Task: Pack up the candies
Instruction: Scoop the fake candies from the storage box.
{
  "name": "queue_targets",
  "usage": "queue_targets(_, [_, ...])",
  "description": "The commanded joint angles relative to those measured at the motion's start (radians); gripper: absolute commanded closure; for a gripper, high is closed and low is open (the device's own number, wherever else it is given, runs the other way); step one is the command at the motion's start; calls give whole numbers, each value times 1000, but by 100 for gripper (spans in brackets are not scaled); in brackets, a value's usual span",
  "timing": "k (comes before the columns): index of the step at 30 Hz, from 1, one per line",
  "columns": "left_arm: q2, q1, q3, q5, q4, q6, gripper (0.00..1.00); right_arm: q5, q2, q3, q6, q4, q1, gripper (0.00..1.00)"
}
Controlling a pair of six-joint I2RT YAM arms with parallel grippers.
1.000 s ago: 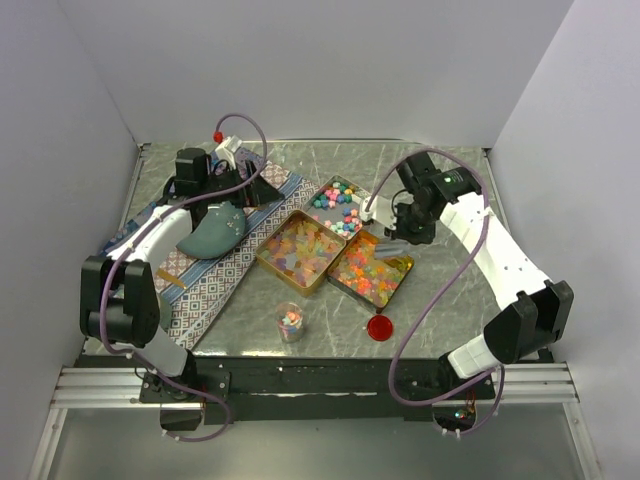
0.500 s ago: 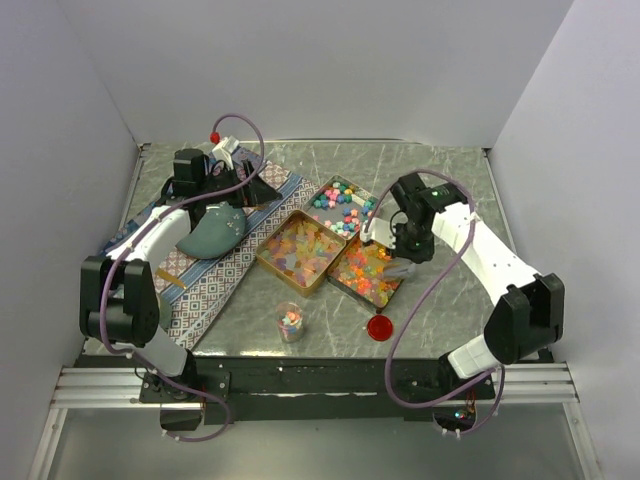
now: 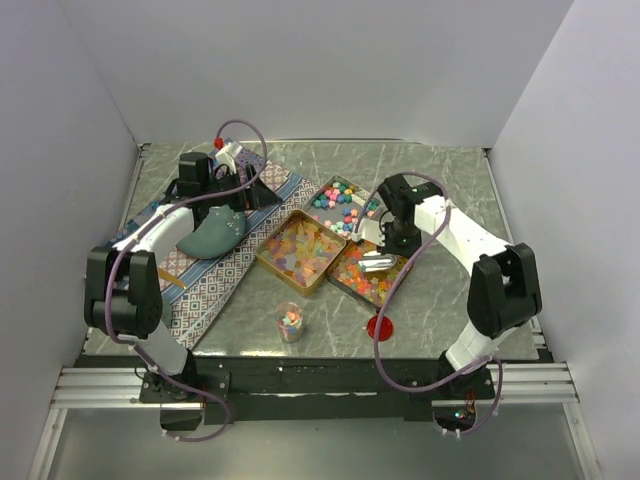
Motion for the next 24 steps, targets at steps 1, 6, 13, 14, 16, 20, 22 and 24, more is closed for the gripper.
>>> queue_targets(1, [18,5,5,-7,-2,37,2,11,32,57,-157,26,0,100])
queue_targets(6, [27,5,8,-7,-2,38,2,11,60,85,-215,35,16,100])
queue_targets(13, [15,5,-1,-18,-30,52,2,47,9,-20,-466,103,57,100])
queue_targets(14, [12,5,-7,-20,-32,54,2,57,-14,-39,-492,115,60,100])
queue_targets(16, [-1,6,-15,-23,-29,55,2,65,-45,-96,-552,150,77,100])
queue_targets(20, [-13,11,-35,-23,-21,51,2,62,-34,-95,-554,141,117,100])
queue_targets(22, [-18,12,-39,-24,-19,49,2,56,-10,-67,-527,136,134,100])
queue_targets(24, [-24,14,-41,-23,-21,51,2,50,9,-44,-504,150,151,100])
